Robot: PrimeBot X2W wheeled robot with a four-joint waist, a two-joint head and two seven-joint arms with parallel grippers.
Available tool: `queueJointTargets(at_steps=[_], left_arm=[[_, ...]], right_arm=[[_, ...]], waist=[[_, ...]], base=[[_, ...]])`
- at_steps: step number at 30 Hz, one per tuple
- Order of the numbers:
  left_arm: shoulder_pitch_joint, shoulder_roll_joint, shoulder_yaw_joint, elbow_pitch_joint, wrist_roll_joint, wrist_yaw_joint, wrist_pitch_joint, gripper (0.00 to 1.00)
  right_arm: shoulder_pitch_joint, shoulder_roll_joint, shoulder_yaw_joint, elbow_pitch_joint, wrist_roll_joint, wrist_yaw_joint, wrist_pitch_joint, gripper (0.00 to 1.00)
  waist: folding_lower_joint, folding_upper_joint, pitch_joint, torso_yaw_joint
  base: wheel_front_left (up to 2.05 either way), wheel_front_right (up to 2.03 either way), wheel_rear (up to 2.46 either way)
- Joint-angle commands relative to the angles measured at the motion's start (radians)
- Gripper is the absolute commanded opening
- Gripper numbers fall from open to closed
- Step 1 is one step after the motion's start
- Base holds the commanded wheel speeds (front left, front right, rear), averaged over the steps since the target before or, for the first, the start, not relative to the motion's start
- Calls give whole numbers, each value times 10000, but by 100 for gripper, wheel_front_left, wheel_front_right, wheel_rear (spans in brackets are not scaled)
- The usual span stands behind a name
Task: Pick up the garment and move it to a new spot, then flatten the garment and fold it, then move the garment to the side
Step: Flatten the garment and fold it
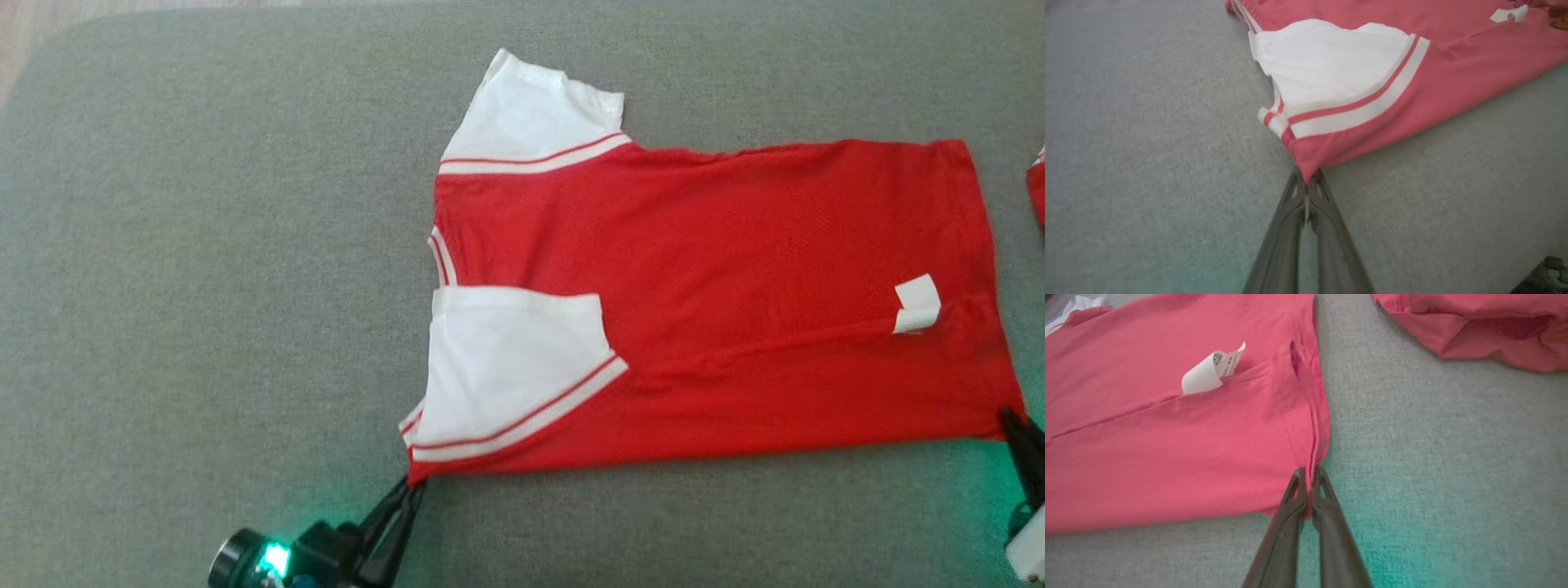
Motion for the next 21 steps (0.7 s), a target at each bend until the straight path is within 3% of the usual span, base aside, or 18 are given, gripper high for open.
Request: queueJointTargets(at_steps=[1,6,7,8,9,10,16,21], left_arm=[[109,328,321,-470,-101,102,126,0],[175,332,250,-758,-190,83,279,0],[124,316,243,-766,-172,109,291,2],[71,290,232,-760,-163,129,312,35],[18,266,219,-758,-162,142,345,58],[-38,245,216,-774,-162,161,378,100],[-431,251,624,-1324,-327,528,730,100],[-1438,694,1215,-2529,-515,481,1390,100]], right_arm=[[205,-383,-178,-442,-64,-7,58,0],[219,-97,-338,-634,-313,-7,161,2],[198,-14,-366,-646,-378,-7,168,37],[185,58,-396,-654,-437,-7,175,84],[163,134,-456,-676,-489,-7,145,100],[133,201,-532,-725,-534,-7,84,100],[62,420,-804,-1264,-819,-7,-121,100],[-259,690,-621,-1942,-1094,-7,-175,100]], waist=[[0,0,68,-64],[0,0,162,-121],[0,0,178,-123],[0,0,189,-127],[0,0,198,-138],[0,0,207,-152],[0,0,326,-404],[0,0,533,-914]], base=[[0,0,0],[0,0,0],[0,0,0],[0,0,0],[0,0,0],[0,0,0],[0,0,0],[0,0,0]])
